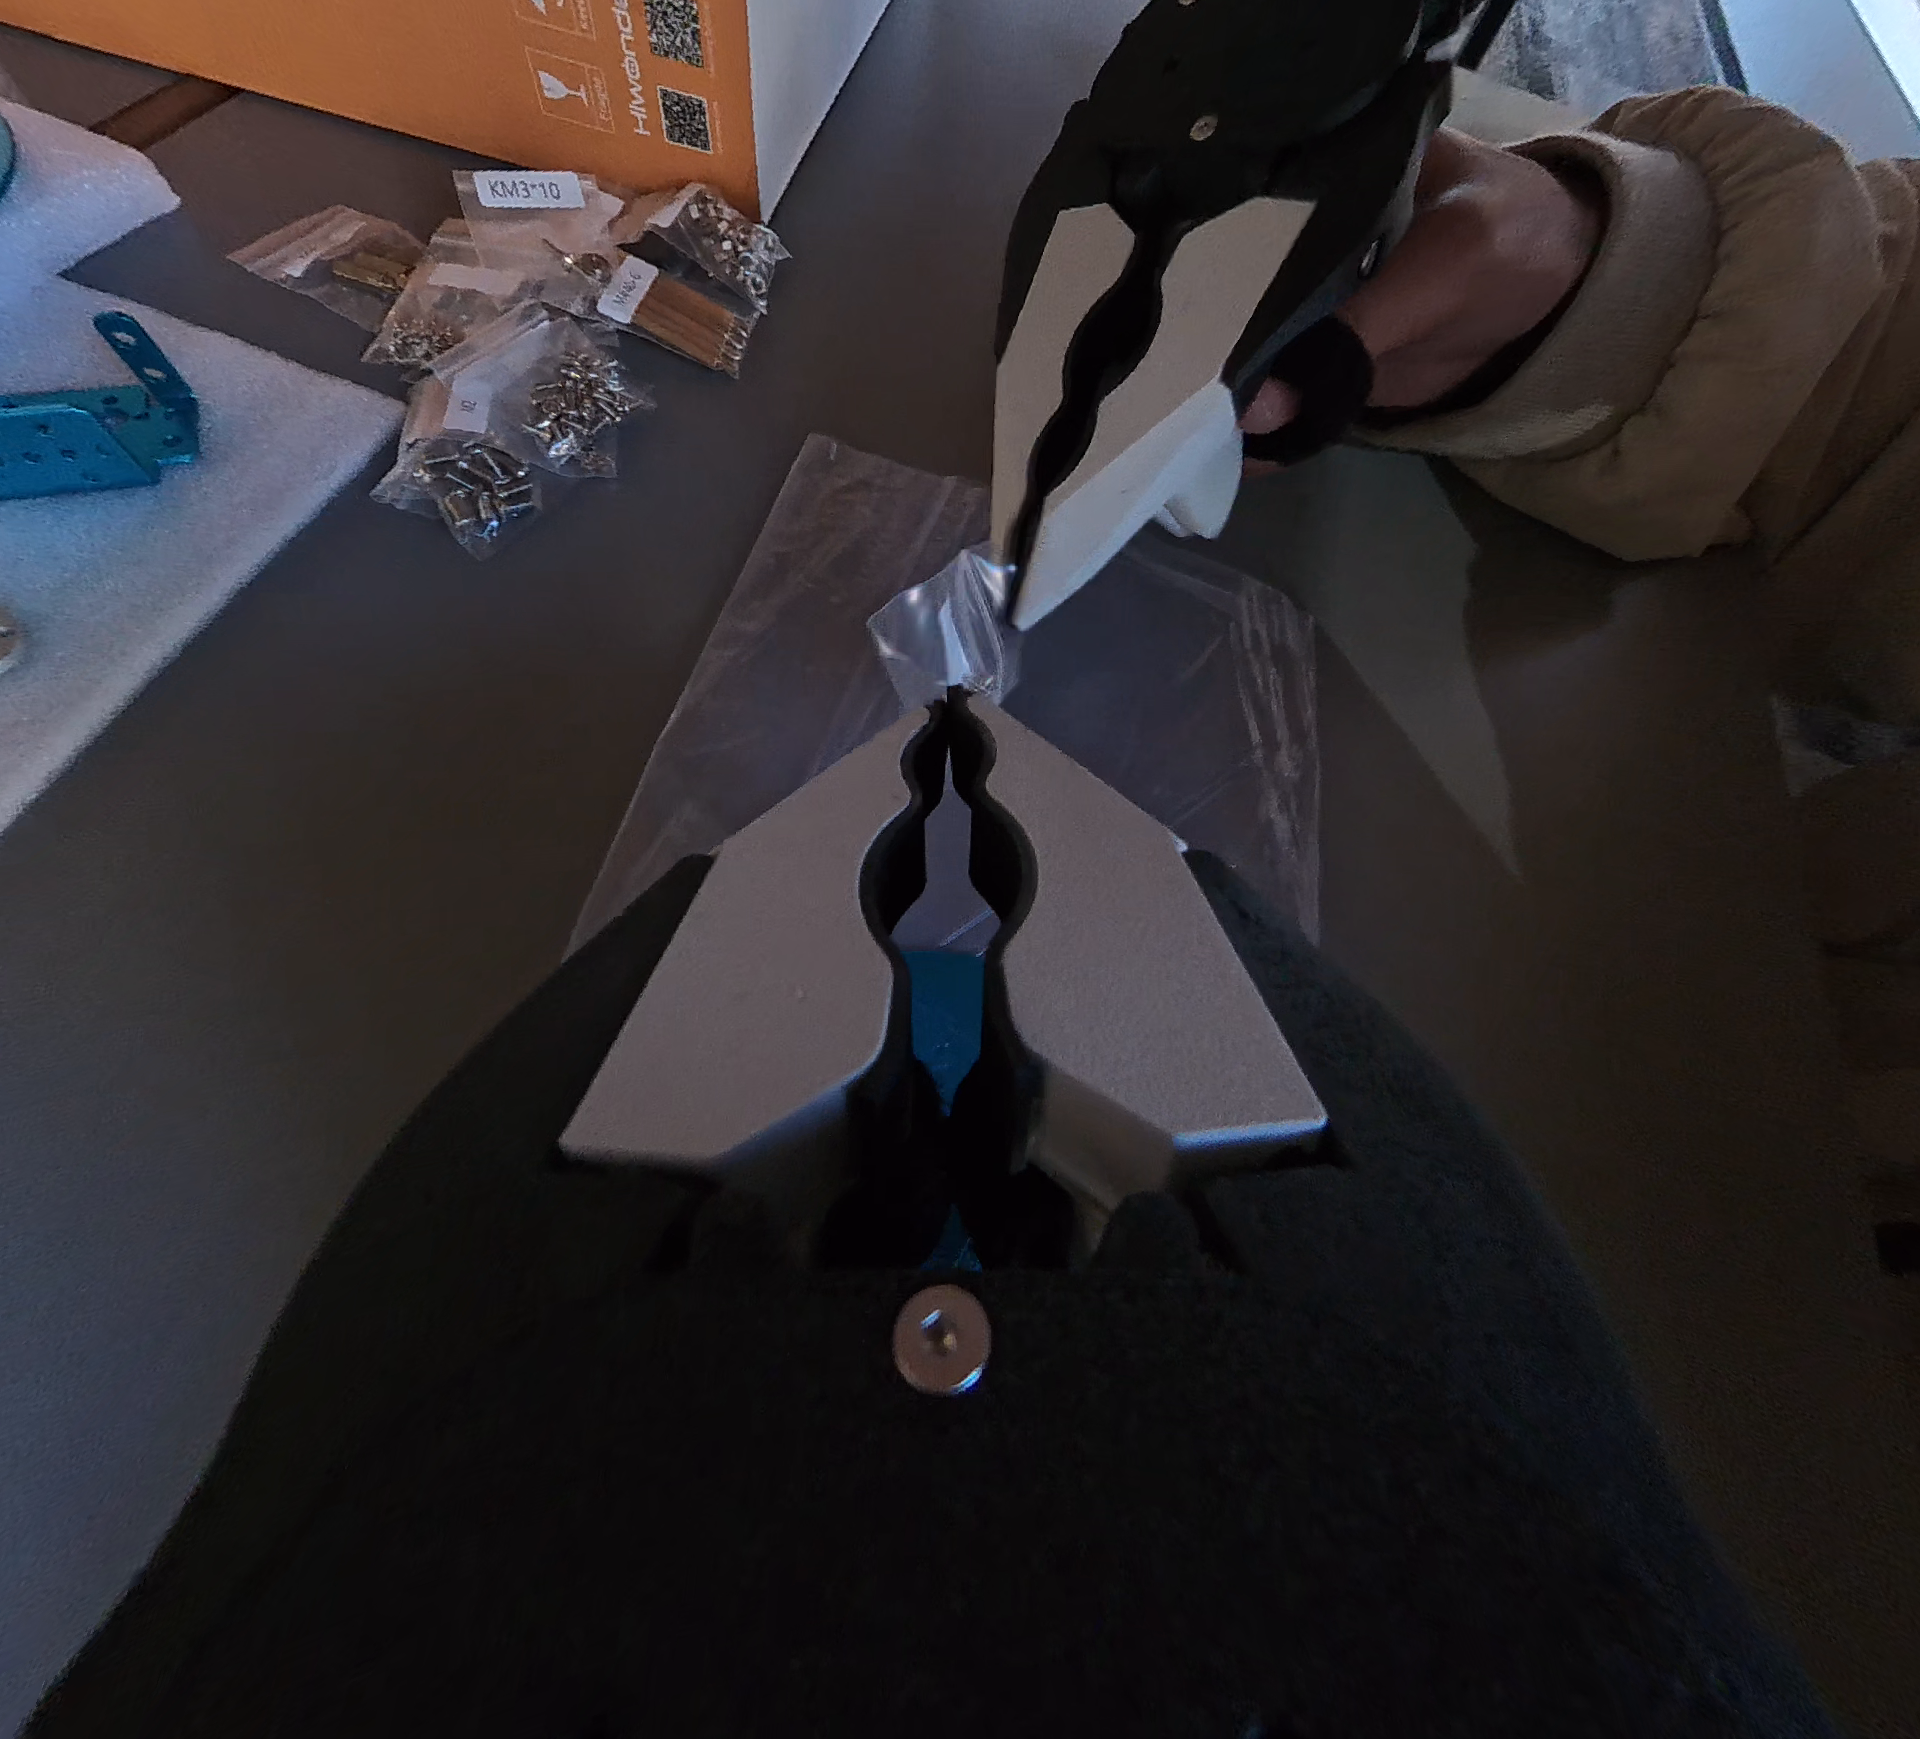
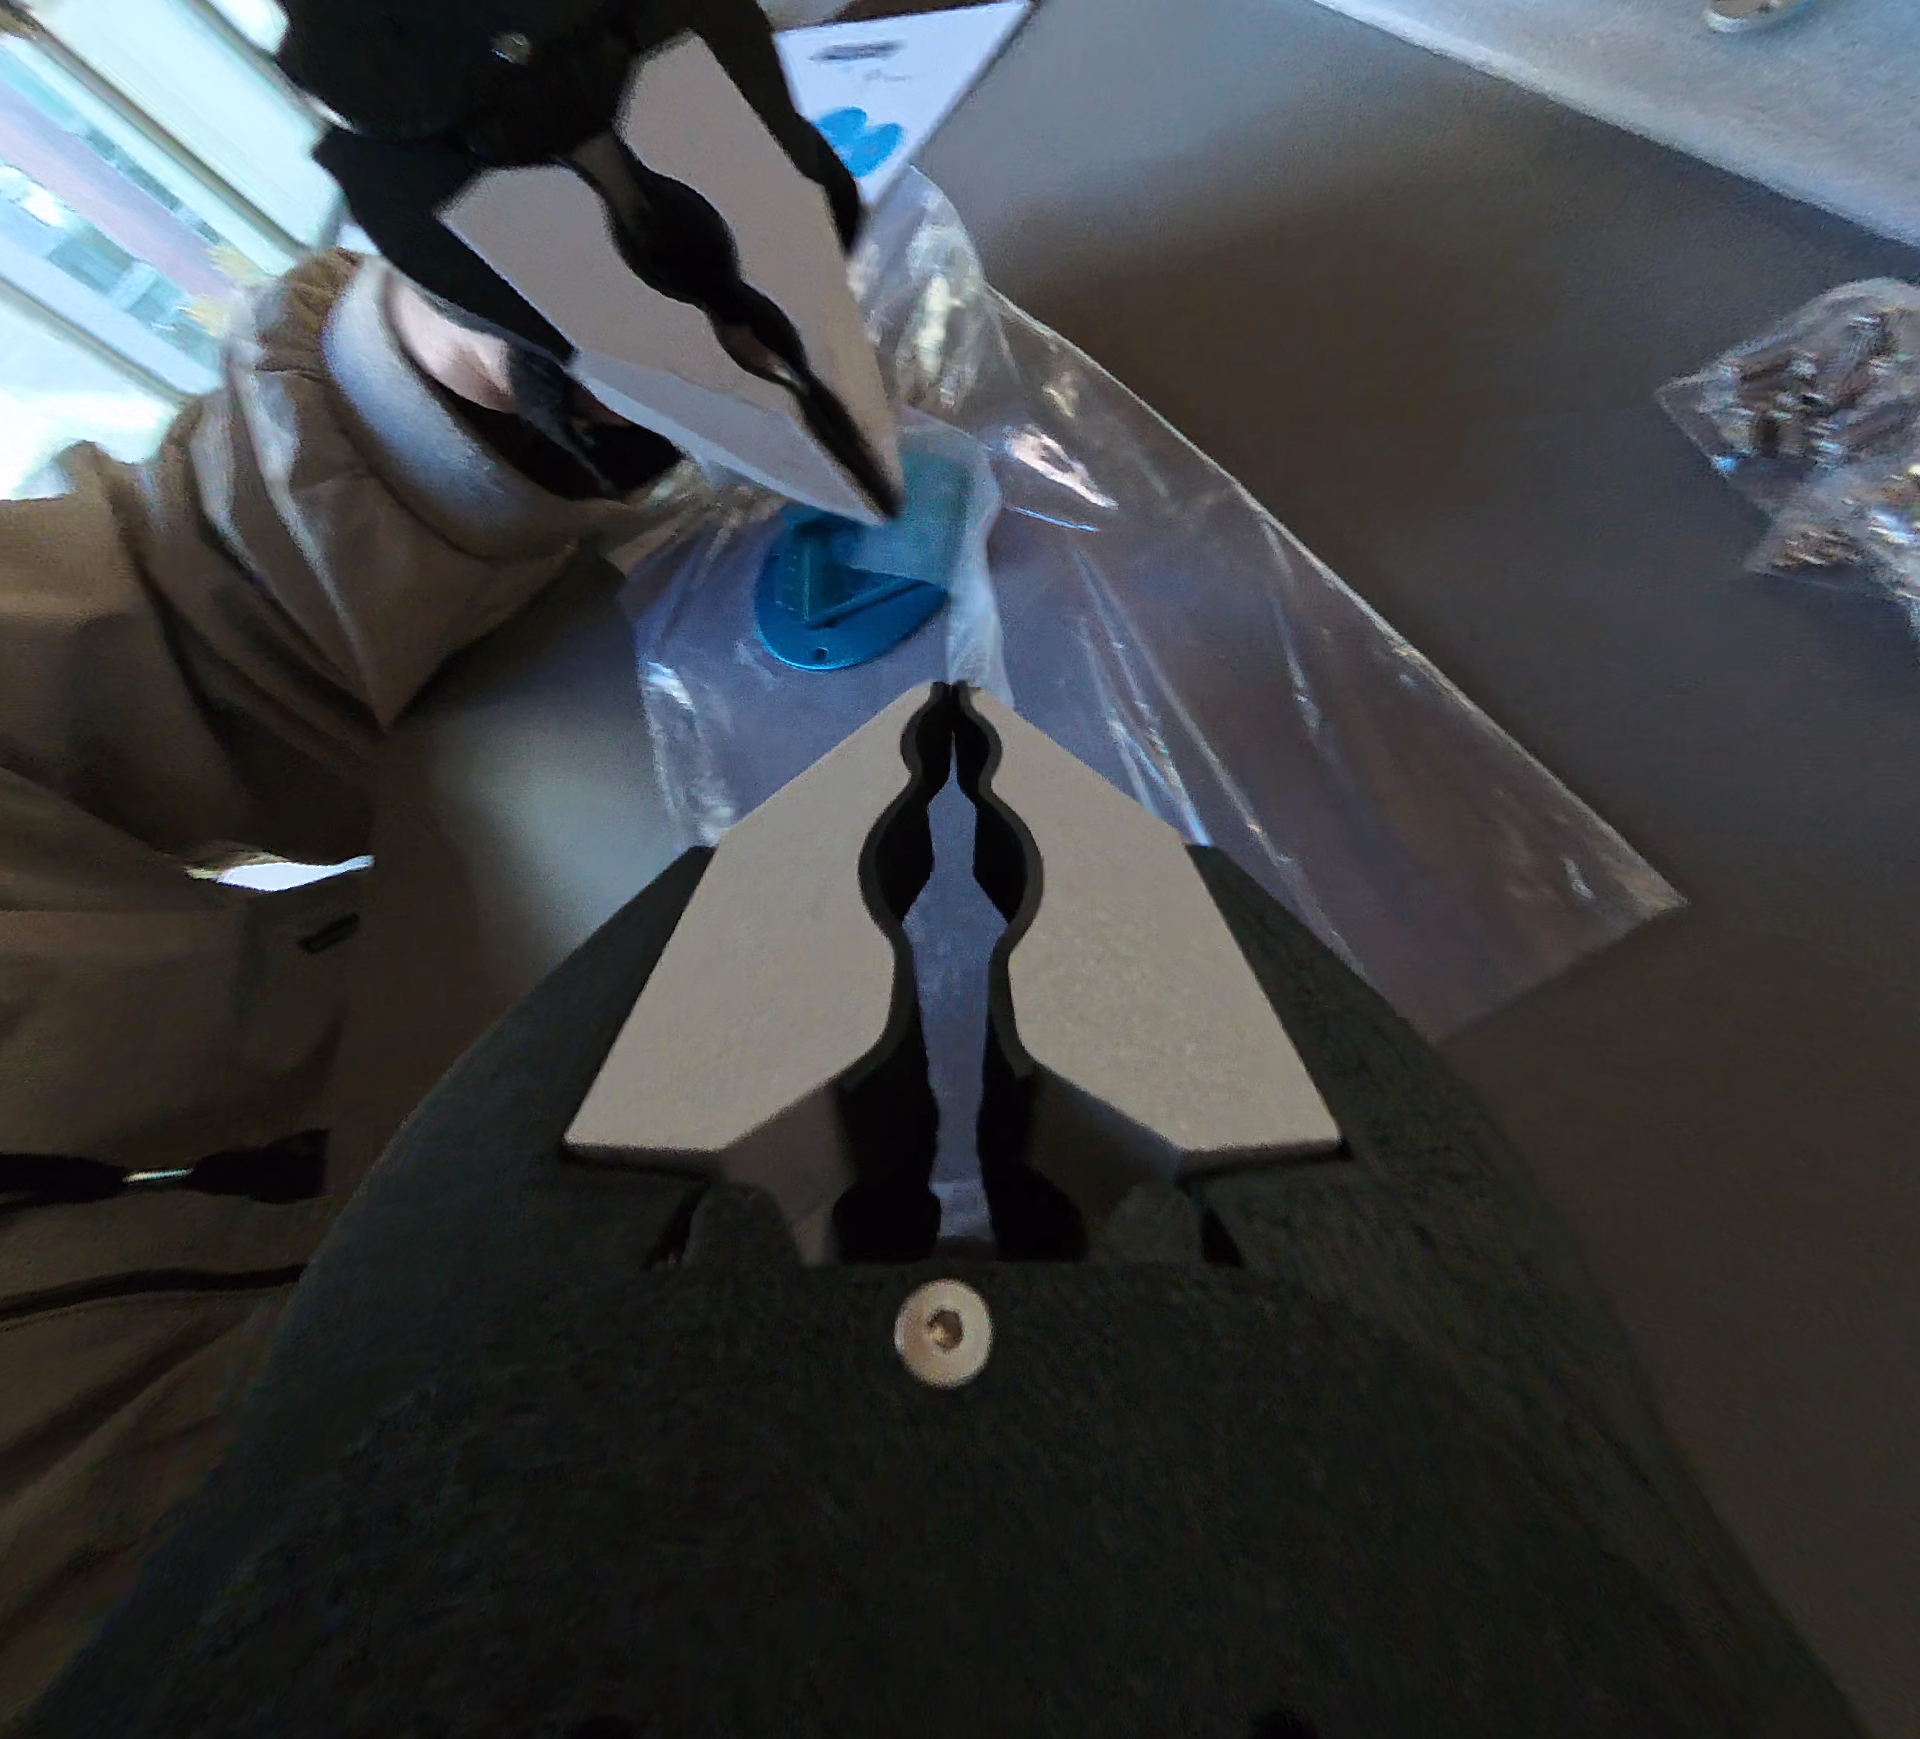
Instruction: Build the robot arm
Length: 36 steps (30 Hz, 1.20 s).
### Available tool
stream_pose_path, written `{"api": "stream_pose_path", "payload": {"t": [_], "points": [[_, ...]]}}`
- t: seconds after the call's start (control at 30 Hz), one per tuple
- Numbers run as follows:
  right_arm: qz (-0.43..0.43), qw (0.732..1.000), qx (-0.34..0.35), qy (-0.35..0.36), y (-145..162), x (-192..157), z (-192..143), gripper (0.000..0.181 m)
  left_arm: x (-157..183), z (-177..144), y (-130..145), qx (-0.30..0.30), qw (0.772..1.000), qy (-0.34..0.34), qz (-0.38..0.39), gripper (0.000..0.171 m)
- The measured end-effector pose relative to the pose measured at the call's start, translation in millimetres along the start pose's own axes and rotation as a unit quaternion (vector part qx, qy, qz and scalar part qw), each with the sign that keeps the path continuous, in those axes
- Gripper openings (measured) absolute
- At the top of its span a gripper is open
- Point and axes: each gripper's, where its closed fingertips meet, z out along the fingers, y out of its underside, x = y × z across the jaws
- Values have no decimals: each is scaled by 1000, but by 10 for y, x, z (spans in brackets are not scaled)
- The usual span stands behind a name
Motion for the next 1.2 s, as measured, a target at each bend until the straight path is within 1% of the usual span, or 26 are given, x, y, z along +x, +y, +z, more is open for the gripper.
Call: {"api": "stream_pose_path", "payload": {"t": [0.07,0.13,0.2,0.3,0.33,0.37,0.4,0.47,0.53,0.57,0.63,0.8,0.97,1.07,1.13,1.2], "points": [[4,1000,-6,26,35,131,-37,0,-27,-28,-7,4,1000,-3,-2,0],[27,999,6,15,-1,133,-60,0,-41,-34,-10,8,1000,-1,-11,0],[26,1000,4,3,-3,82,-40,0,-31,-21,-11,8,1000,2,-11,0],[14,999,-18,39,73,176,-3,0,-7,-6,-17,8,1000,4,-9,0],[15,999,-20,31,79,147,11,0,-3,1,-17,8,1000,5,-10,0],[24,1000,-14,-3,59,40,28,0,-4,7,-14,7,1000,4,-10,0],[30,999,-6,-14,29,3,30,0,-3,12,-10,6,1000,5,-9,0],[0,999,-25,48,88,189,11,0,-4,15,-7,5,1000,4,-10,0],[18,1000,-15,17,70,103,26,0,-2,19,-3,5,1000,5,-10,0],[17,999,-12,31,63,151,18,0,-3,20,-3,5,1000,5,-10,0],[12,1000,-18,20,69,114,15,0,-4,21,3,3,1000,4,-9,0],[8,999,-11,35,44,154,8,0,-6,25,14,0,1000,4,-9,0],[6,999,-17,37,64,156,19,0,-3,26,19,-1,1000,4,-7,0],[-11,999,3,50,-12,156,-5,0,-2,19,8,1,1000,3,-7,0],[-17,998,-17,52,42,154,17,0,-6,16,8,2,1000,2,-6,0],[-18,998,-5,56,23,166,22,0,-6,18,10,1,1000,3,-8,0]]}}
